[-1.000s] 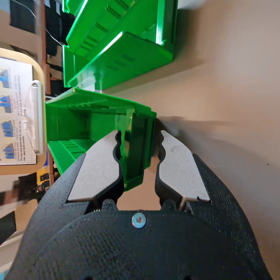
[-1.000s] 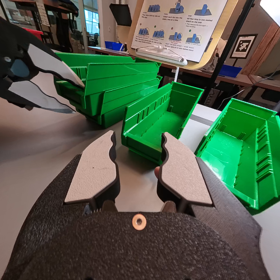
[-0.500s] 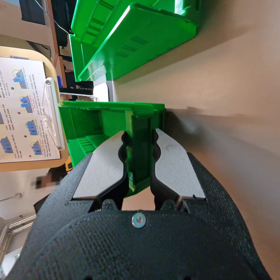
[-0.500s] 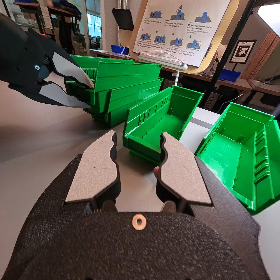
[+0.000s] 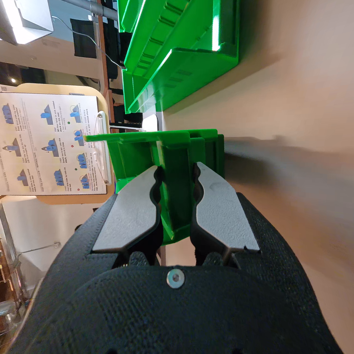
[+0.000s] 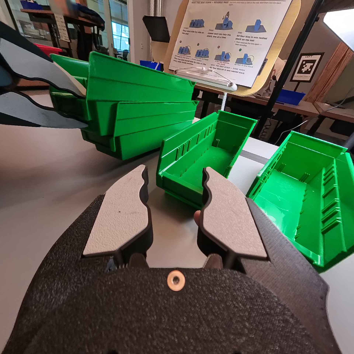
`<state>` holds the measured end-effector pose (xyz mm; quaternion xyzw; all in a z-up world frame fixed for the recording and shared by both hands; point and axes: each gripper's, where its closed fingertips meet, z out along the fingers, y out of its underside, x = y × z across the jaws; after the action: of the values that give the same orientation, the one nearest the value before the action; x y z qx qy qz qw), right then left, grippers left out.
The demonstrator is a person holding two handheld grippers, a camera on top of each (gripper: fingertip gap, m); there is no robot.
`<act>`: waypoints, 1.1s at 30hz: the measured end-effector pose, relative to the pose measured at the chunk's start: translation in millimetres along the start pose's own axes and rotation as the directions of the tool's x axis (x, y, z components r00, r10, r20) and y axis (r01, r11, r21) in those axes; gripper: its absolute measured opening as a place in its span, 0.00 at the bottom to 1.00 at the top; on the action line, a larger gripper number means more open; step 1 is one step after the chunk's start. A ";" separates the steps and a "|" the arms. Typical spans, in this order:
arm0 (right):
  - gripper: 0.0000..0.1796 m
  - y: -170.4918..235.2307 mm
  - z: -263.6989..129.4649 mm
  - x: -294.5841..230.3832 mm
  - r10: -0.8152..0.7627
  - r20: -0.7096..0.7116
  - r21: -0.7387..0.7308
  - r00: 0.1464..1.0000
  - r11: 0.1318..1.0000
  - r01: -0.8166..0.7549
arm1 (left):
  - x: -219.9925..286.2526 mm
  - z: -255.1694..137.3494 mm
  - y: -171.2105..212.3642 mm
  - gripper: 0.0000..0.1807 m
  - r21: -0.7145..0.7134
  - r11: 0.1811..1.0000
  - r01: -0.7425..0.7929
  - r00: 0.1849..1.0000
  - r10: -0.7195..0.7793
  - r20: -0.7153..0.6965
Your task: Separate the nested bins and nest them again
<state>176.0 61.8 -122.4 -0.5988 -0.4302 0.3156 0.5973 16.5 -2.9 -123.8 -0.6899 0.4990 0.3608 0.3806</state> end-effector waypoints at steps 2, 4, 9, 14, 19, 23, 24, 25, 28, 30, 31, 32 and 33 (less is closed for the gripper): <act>0.30 0.6 0.2 -0.3 -0.004 -0.001 -0.003 1.000 1.000 0.004 | 3.3 -2.9 1.4 0.17 -0.005 0.999 -0.035 0.999 0.035 0.016; 0.30 0.4 -0.4 0.3 -0.002 -0.005 -0.001 1.000 1.000 0.002 | 6.0 -5.0 3.1 0.17 -0.004 0.998 -0.065 0.997 0.065 0.037; 0.29 0.0 -0.9 1.7 0.011 -0.007 0.004 1.000 1.000 -0.011 | -9.6 -24.4 6.2 0.17 0.076 0.995 0.062 0.998 -0.064 0.020; 0.29 5.3 2.8 -1.3 0.003 0.006 -0.024 1.000 1.000 -0.003 | -36.1 -45.8 3.1 0.17 0.158 0.968 0.193 0.981 -0.189 -0.043; 0.28 0.5 1.2 -9.0 -0.002 0.042 0.001 0.999 1.000 0.002 | -36.4 -51.0 1.8 0.17 0.189 0.961 0.201 0.975 -0.177 -0.136; 0.28 -13.2 6.9 -35.6 0.042 0.157 0.033 0.987 0.998 -0.047 | -33.3 -52.2 -7.1 0.17 0.196 0.963 0.186 0.972 -0.151 -0.177; 0.28 -14.8 10.4 -43.0 0.035 0.178 0.030 0.983 0.999 -0.041 | -32.8 -50.7 -8.5 0.17 0.191 0.966 0.173 0.975 -0.140 -0.173; 0.28 -14.9 13.8 -49.6 0.020 0.194 0.024 0.981 0.999 -0.025 | -32.6 -49.3 -9.8 0.17 0.188 0.969 0.157 0.978 -0.127 -0.164; 0.29 -6.5 21.4 -62.7 -0.027 0.231 -0.013 0.973 0.999 0.031 | -35.1 -44.5 -12.3 0.17 0.177 0.978 0.113 0.989 -0.092 -0.119; 0.29 0.3 22.3 -62.8 -0.031 0.234 -0.035 0.972 0.999 0.040 | -39.5 -41.5 -12.5 0.17 0.174 0.981 0.085 0.995 -0.074 -0.072; 0.29 2.6 21.6 -61.4 -0.021 0.233 -0.042 0.972 0.999 0.032 | -42.9 -40.7 -11.8 0.17 0.172 0.982 0.073 0.997 -0.067 -0.041; 0.29 3.7 20.4 -59.3 -0.009 0.230 -0.044 0.973 0.999 0.020 | -46.4 -40.4 -10.8 0.16 0.171 0.984 0.058 0.998 -0.057 -0.009; 0.29 3.8 19.0 -57.0 0.003 0.225 -0.041 0.974 0.999 0.007 | -49.5 -40.5 -9.8 0.16 0.171 0.985 0.037 0.999 -0.041 0.024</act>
<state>135.0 19.6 -135.6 -0.5710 -0.5023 0.3718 0.5323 18.8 -16.2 -60.5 -0.6595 0.5092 0.3186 0.4520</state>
